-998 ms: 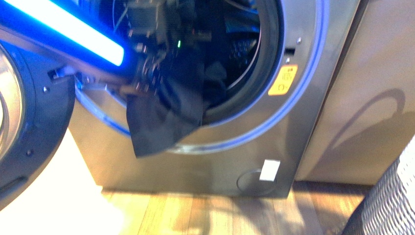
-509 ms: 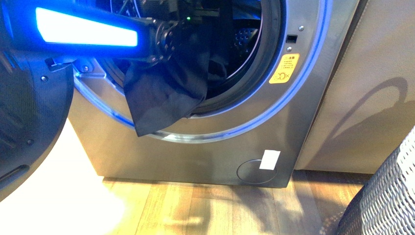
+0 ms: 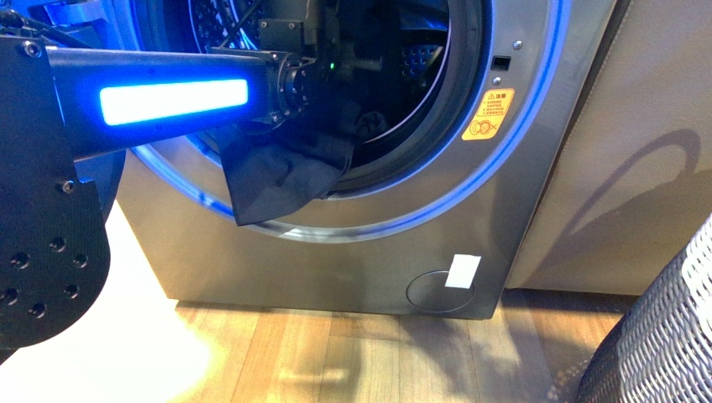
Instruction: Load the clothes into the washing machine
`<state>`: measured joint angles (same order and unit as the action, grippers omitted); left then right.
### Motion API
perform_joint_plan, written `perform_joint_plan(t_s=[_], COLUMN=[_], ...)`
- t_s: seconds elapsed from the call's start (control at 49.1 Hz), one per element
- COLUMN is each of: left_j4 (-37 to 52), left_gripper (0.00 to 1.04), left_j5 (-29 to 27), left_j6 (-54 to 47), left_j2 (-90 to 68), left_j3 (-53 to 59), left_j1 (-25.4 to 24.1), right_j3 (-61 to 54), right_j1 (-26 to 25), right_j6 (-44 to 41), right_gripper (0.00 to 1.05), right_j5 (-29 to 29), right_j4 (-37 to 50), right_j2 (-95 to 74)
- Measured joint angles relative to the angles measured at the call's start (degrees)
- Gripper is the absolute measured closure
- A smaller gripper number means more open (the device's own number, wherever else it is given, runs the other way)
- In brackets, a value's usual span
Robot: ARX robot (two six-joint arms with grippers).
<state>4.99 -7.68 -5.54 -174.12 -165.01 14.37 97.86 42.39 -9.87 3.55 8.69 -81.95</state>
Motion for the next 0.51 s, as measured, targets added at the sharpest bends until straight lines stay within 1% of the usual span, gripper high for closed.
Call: perform_joint_plan(t_s=[0.02, 0.041, 0.081, 0.204, 0.285, 0.387, 0.509], left_j4=[-0.37, -1.07, -1.92, 0.42, 1.60, -0.66, 2.25], left_gripper=[0.48, 0.42, 0.37, 0.17, 0.05, 0.07, 0.06], left_j5=[0.11, 0.11, 0.22, 1.20, 3.67, 4.52, 4.83], left_j6=[0.00, 0.00, 0.00, 0.31, 0.55, -0.98, -1.90], left_j2=[0.00, 0.00, 0.50, 7.28, 11.93, 17.11, 21.18], left_j3=[-0.02, -0.11, 0.72, 12.96, 20.37, 26.82, 34.14], left_j1=[-0.04, -0.13, -0.20, -0.42, -0.46, -0.37, -0.11], right_j3=[0.00, 0.00, 0.00, 0.00, 0.00, 0.00, 0.00], right_j1=[0.00, 0.00, 0.00, 0.00, 0.00, 0.00, 0.00], right_j6=[0.00, 0.00, 0.00, 0.00, 0.00, -0.02, 0.00], right_gripper=[0.08, 0.08, 0.08, 0.08, 0.08, 0.08, 0.08], right_j5=[0.00, 0.00, 0.00, 0.00, 0.00, 0.00, 0.02], right_j4=[0.00, 0.00, 0.00, 0.00, 0.00, 0.00, 0.00], right_j2=[0.00, 0.00, 0.00, 0.00, 0.00, 0.00, 0.00])
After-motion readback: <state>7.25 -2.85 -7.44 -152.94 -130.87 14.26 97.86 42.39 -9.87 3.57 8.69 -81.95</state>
